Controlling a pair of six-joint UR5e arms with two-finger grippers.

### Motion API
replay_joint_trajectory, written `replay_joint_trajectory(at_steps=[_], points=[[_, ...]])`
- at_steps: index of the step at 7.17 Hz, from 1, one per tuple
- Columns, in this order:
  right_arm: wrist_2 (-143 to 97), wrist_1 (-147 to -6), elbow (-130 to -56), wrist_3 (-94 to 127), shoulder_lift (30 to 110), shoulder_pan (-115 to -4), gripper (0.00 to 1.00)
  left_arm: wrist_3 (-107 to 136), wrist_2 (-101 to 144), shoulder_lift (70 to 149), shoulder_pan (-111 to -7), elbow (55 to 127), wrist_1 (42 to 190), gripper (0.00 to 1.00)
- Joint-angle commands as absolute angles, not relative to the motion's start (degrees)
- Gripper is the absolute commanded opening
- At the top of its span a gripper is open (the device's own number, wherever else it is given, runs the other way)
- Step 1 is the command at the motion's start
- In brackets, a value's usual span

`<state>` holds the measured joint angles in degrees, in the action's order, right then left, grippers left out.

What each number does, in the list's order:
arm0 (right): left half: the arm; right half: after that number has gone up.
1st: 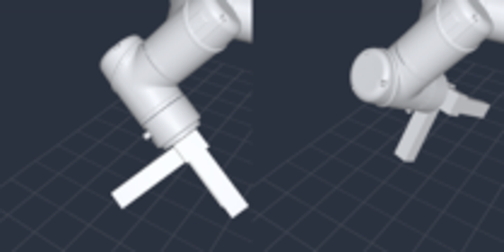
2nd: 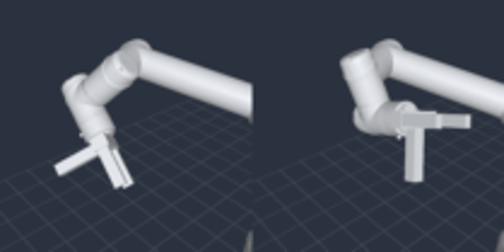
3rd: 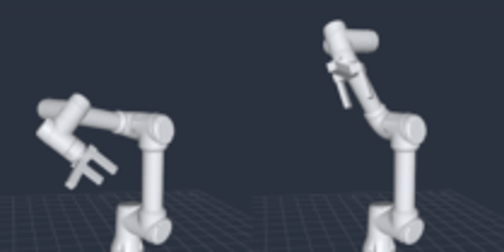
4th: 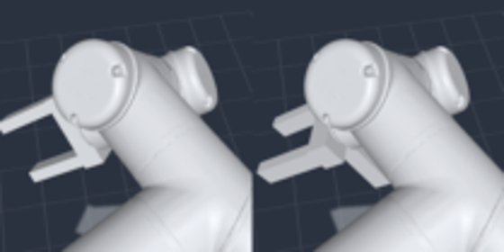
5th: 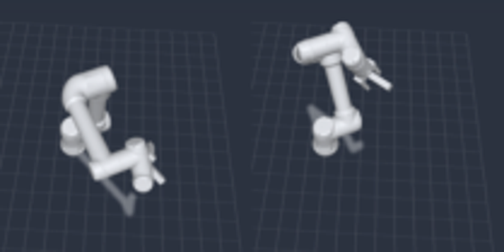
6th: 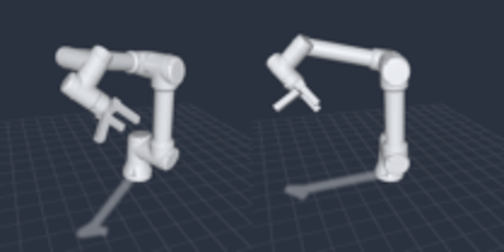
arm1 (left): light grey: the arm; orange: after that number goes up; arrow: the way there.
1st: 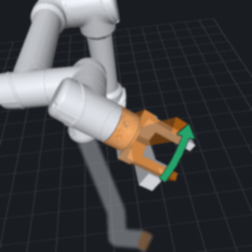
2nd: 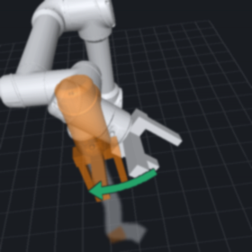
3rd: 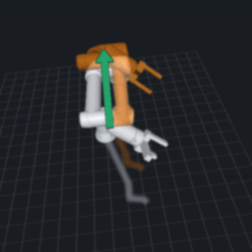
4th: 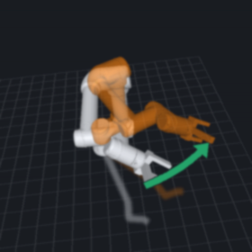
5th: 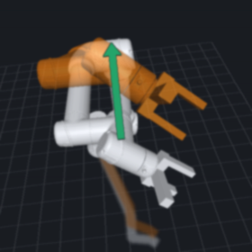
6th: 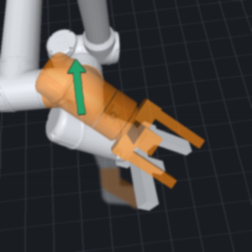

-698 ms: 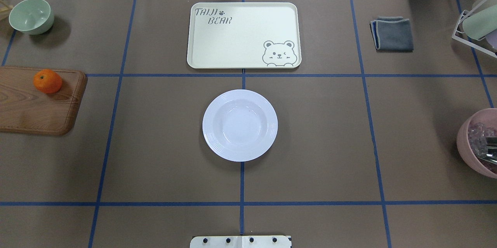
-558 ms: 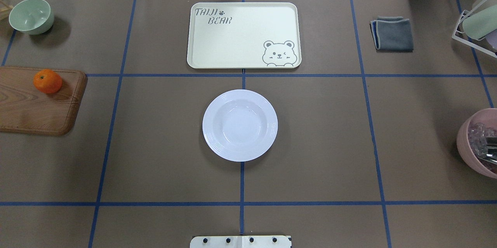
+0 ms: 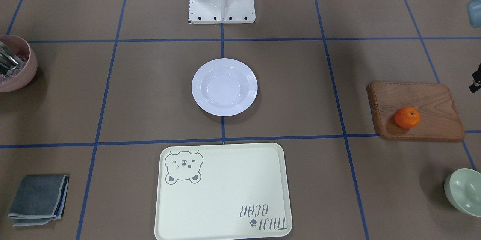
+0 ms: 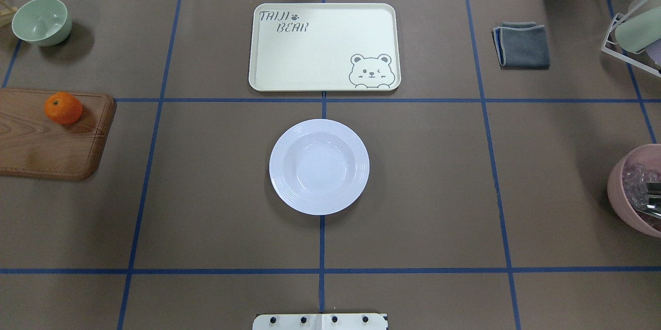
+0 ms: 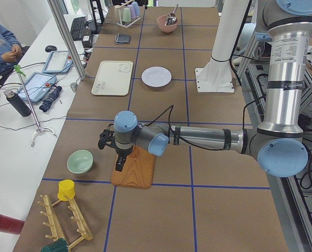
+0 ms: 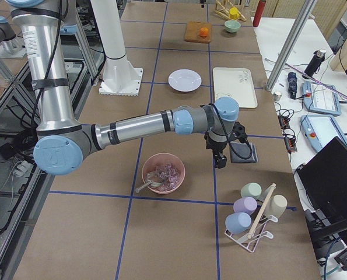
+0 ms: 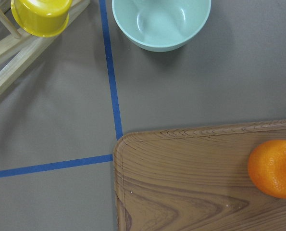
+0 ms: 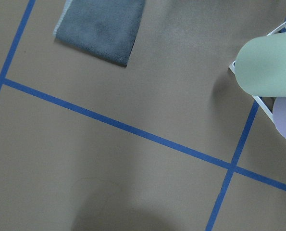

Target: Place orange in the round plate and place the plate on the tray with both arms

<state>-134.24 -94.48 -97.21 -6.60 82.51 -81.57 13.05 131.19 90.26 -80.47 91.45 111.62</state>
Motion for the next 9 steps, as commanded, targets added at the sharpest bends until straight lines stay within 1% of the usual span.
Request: replay_joint_trajectory(at_steps=[1, 3, 5, 6, 8, 9], points=[[-133.9, -94.5, -97.2, -4.2, 82.4, -81.2, 1.0, 13.1, 132.0, 90.0, -80.4, 91.8, 112.2, 0.98], [-133.9, -94.4, -97.6, -4.1, 82.4, -80.9, 1.0, 13.3, 131.8, 90.2, -79.1, 91.7, 115.1, 0.98], [-133.9, -94.4, -98.0, -2.6, 82.4, -80.8, 1.0, 13.4, 131.7, 90.0, -78.7, 90.8, 114.6, 0.98], [-133.6, -94.4, -98.5, -1.3, 82.4, -80.6, 1.0, 14.0, 131.3, 90.8, -76.7, 89.8, 114.6, 0.98], [-133.6, -94.4, -99.0, -1.2, 82.6, -80.2, 1.0, 26.7, 126.6, 95.3, -65.7, 90.0, 114.9, 0.97], [-133.5, -94.4, -99.0, -1.3, 82.6, -80.2, 1.0, 27.1, 124.7, 96.9, -62.5, 89.6, 114.6, 0.97]])
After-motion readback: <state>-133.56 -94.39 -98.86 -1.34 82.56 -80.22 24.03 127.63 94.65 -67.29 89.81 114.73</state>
